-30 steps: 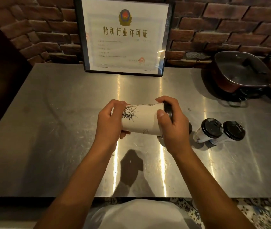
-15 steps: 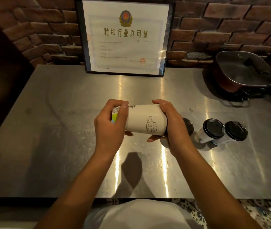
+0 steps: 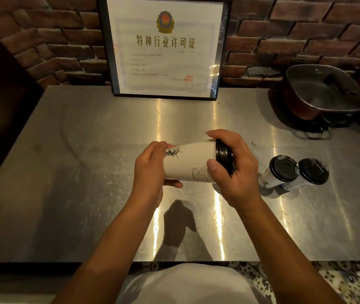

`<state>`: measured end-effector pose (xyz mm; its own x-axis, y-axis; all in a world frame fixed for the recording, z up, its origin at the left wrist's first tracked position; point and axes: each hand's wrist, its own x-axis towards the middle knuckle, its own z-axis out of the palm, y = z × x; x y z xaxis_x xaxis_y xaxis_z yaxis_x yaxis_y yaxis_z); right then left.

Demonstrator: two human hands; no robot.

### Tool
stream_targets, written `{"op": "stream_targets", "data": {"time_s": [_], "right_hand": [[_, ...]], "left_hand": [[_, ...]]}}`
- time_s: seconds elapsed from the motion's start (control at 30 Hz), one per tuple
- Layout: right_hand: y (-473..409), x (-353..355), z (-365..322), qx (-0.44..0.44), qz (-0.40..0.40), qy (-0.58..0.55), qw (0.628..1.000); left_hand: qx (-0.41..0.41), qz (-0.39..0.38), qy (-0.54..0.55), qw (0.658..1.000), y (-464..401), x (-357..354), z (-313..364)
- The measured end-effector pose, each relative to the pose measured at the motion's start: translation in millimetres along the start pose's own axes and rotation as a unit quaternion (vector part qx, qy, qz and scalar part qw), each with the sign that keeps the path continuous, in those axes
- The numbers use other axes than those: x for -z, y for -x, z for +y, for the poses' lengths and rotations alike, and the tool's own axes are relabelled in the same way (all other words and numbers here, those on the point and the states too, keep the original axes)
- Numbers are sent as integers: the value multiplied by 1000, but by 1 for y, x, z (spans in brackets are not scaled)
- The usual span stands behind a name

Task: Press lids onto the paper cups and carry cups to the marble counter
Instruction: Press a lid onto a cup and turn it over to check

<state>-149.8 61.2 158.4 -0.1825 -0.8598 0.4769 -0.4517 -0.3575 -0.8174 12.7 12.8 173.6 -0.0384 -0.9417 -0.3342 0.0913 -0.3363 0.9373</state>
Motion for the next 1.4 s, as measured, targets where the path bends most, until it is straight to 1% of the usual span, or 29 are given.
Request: {"op": "stream_targets", "data": {"time_s": [0.07, 0.1, 0.13, 0.2, 0.23, 0.3, 0.33, 0.37, 0.4, 0.47, 0.5, 0.6, 0.73, 0.83, 0.9, 0.93, 1.0, 1.07, 1.1, 1.17, 1.2, 1.23, 1.3, 1.37, 1.4], "right_hand": [[0, 1, 2, 15, -1, 10, 1000], [-1, 0, 2, 1, -5, 9, 1000], [-2, -1, 0, -34, -9, -1, 999], [-8, -2, -3, -151, -13, -62, 986], [-12, -2, -5, -224, -14, -110, 968], [-21, 1, -8, -371, -24, -216, 903], [-23, 4, -9, -422, -36, -250, 871], [-24, 6, -10, -452, -48, -263, 851], [-25, 8, -11, -465, -55, -264, 843], [-25, 7, -11, -467, -55, -254, 845], [-24, 5, -10, -459, -49, -244, 853], [-21, -2, -7, -403, -24, -206, 891], [-13, -8, -6, -305, -17, -125, 944], [-6, -8, -3, -202, -30, -59, 977], [-4, -6, 0, -165, -39, -38, 985], [-5, -5, 1, -166, -39, -48, 984], [-8, -2, 2, -209, -28, -94, 973], [-12, 2, 2, -293, -8, -161, 942], [-14, 4, 1, -343, 5, -212, 915], [-17, 7, -1, -432, 18, -319, 843], [-17, 9, -2, -463, 19, -346, 816], [-18, 10, -3, -483, 19, -357, 799], [-17, 11, -2, -498, 23, -362, 788], [-17, 11, -1, -494, 26, -358, 792], [-18, 11, -1, -489, 27, -351, 798]], "left_hand": [[16, -15, 6, 1000, -3, 1, 0], [21, -18, 6, 1000, -3, 2, 0], [17, -19, -2, 1000, -3, 2, 0], [-31, -22, -38, 999, 0, 3, -3], [-76, -23, -59, 995, 2, 3, -6], [-171, -16, -107, 979, 6, 4, -10], [-205, -12, -127, 970, 8, 4, -11], [-225, -12, -141, 964, 9, 5, -12], [-232, -11, -150, 961, 10, 5, -12], [-222, 0, -162, 961, 8, 6, -14], [-213, 8, -162, 963, 6, 7, -15], [-171, 21, -133, 976, 4, 6, -17], [-44, 28, -69, 996, 2, 3, -20], [44, 14, -17, 999, -3, 4, -20], [49, -9, -6, 999, -5, 7, -20], [36, -24, -10, 999, -6, 8, -20], [-5, -55, -11, 998, -3, 9, -18], [-44, -74, -2, 996, 1, 10, -16], [-64, -82, 2, 995, 4, 10, -14], [-92, -101, 1, 991, 8, 10, -11], [-97, -111, -3, 989, 9, 10, -10], [-98, -122, -6, 988, 10, 10, -9], [-91, -140, -11, 986, 10, 11, -9], [-87, -142, -17, 986, 8, 12, -8], [-90, -131, -23, 987, 7, 12, -8]]}}
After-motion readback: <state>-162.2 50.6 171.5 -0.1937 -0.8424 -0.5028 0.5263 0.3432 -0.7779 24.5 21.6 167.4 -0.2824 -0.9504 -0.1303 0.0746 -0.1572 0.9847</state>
